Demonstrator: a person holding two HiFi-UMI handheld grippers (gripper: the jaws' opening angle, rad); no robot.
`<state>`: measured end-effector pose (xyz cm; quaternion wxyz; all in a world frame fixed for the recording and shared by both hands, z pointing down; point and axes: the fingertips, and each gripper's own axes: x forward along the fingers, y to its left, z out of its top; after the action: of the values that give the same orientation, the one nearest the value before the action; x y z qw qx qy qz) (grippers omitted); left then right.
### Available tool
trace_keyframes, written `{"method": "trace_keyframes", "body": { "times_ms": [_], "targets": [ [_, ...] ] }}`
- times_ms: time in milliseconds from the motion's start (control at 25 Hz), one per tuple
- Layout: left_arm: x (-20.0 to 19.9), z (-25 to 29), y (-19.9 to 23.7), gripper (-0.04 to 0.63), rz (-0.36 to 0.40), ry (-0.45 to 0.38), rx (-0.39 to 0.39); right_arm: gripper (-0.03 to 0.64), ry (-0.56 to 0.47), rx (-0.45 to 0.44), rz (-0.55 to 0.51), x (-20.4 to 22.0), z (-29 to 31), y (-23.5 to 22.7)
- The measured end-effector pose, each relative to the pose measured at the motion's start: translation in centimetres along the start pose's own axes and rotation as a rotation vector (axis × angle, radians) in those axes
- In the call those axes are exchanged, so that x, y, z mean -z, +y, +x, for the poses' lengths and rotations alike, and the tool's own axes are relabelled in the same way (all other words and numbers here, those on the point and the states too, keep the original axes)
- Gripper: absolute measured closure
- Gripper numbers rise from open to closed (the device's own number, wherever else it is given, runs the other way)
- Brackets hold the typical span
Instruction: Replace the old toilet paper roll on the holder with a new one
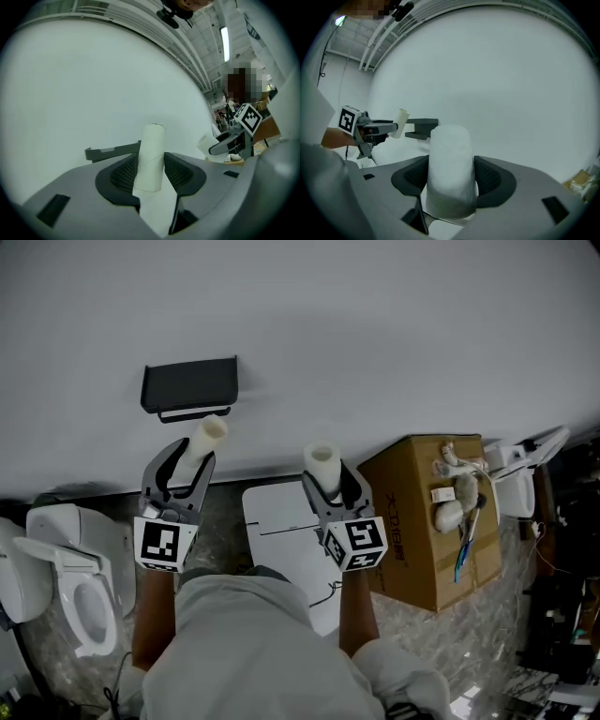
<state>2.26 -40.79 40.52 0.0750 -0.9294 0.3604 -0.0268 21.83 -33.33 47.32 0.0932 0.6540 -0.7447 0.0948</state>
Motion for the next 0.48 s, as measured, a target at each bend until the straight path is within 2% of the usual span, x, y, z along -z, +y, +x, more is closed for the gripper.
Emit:
{"method": "trace_keyframes", "body": {
  "times_ms": [120,320,480],
  "targets": [
    [0.0,-1.7,2.0,0.391,-0.056,0.000,-0.054,0.324,0.004,-0.019,-0.024,-0.3,0.7,0.5],
    [-0.3,-4.4,5.2,0.391,-0.153,-0.053,-0.133,0.324,0.015,-0.056,-0.066,-0.6,2.1,1.6],
    [0.0,-6.4,7.4,0.391,-0.176,-0.063,-0.200,0.324,0.032,-0.079,-0.125,-0.9,3.3,2.6]
  ]
}}
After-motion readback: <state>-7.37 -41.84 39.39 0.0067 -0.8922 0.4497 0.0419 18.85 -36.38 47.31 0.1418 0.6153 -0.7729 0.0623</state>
